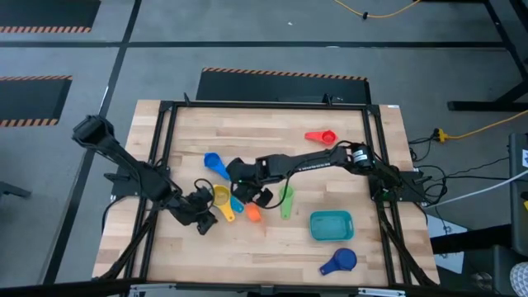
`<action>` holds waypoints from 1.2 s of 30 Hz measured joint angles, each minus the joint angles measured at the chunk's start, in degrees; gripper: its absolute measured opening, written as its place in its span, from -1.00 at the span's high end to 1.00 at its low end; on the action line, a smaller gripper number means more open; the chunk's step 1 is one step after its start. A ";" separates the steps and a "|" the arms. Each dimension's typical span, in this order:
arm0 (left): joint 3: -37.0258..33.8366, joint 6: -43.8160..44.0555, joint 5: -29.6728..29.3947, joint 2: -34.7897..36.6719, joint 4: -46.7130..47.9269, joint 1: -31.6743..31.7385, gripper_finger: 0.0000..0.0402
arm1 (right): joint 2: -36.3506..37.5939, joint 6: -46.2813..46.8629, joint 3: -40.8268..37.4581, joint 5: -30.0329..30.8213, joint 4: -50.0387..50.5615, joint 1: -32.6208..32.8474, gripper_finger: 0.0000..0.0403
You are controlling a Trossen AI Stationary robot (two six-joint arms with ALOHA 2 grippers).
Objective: Nest measuring cups in basket
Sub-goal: Adjust the yellow measuring nest cup
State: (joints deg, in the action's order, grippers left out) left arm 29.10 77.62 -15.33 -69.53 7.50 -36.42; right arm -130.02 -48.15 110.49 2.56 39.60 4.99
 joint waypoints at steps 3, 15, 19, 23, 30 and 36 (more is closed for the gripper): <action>0.00 0.00 -0.01 -2.11 -2.69 0.00 0.45 | 0.00 -0.04 -2.46 -0.08 -2.86 0.00 0.45; 0.00 0.24 -0.68 -8.03 -8.20 1.99 0.45 | -0.07 0.06 -6.73 -0.27 -9.69 0.00 0.45; 0.00 0.24 -0.67 -8.19 -8.44 3.70 0.45 | -0.07 0.08 -6.73 -2.17 -9.80 0.01 0.45; 0.00 0.24 -0.68 -8.19 -8.65 4.92 0.45 | -0.07 0.11 -6.74 -5.24 -10.06 0.26 0.45; 0.00 0.24 -0.68 -8.19 -8.65 5.44 0.45 | -0.07 1.83 -6.75 -5.47 -12.84 1.26 0.45; 0.00 0.24 -0.68 -8.19 -8.65 5.42 0.45 | -0.07 1.63 -6.75 -4.68 -13.76 1.77 0.45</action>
State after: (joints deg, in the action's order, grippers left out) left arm 29.10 77.87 -16.01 -77.71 -1.15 -31.00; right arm -130.08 -46.52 103.74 -2.12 25.85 6.76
